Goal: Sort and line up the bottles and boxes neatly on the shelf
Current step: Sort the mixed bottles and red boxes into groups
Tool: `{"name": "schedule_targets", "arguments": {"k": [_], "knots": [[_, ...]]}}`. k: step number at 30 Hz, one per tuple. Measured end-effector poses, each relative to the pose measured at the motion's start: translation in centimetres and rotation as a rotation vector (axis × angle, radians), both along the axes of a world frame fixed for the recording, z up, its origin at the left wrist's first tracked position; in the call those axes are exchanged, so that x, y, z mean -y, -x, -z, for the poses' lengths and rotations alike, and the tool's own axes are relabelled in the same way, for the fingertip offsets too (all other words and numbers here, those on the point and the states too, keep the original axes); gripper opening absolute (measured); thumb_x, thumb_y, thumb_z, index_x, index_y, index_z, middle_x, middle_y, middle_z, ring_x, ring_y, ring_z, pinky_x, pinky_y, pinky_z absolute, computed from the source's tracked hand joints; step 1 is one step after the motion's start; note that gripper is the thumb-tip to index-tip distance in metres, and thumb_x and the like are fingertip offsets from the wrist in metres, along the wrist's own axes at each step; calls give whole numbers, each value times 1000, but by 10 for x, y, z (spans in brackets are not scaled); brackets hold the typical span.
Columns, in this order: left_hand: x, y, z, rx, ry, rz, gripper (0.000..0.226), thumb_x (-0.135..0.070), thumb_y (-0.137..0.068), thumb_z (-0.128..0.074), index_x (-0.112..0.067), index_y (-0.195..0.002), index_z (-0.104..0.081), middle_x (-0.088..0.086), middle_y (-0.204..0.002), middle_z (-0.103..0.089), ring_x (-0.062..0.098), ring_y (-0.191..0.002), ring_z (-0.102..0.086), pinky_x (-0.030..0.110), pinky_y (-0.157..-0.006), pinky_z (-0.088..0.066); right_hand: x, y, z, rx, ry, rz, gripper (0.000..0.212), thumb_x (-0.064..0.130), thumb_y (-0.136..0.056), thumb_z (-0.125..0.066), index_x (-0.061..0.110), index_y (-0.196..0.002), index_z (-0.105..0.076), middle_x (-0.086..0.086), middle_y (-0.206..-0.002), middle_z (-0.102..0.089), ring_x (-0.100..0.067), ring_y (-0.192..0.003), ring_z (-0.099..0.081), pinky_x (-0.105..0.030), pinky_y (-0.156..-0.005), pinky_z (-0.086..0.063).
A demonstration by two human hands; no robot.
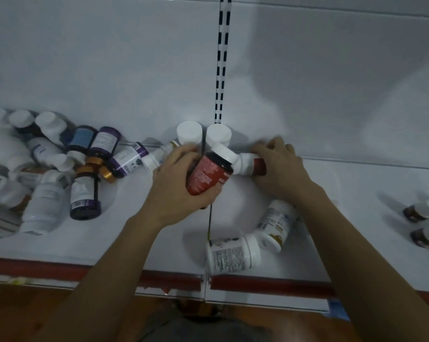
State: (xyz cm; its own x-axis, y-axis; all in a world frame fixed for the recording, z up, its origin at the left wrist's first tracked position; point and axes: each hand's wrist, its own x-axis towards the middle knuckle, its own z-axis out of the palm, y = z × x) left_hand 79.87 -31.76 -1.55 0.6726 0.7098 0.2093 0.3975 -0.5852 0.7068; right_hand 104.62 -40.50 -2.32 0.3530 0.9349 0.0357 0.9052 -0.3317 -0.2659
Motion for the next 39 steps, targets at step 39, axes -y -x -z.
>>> {"name": "schedule_targets", "arguments": {"k": [39], "knots": [[-34, 634, -96, 1853, 970, -622, 67, -49, -87, -60, -3, -136, -58, 13, -106, -64, 22, -81, -61, 27, -66, -41, -218, 684, -88, -850, -464, -797, 65, 8, -82, -83, 34, -130, -48, 36, -116, -53, 2, -115, -54, -40, -93, -57]]}}
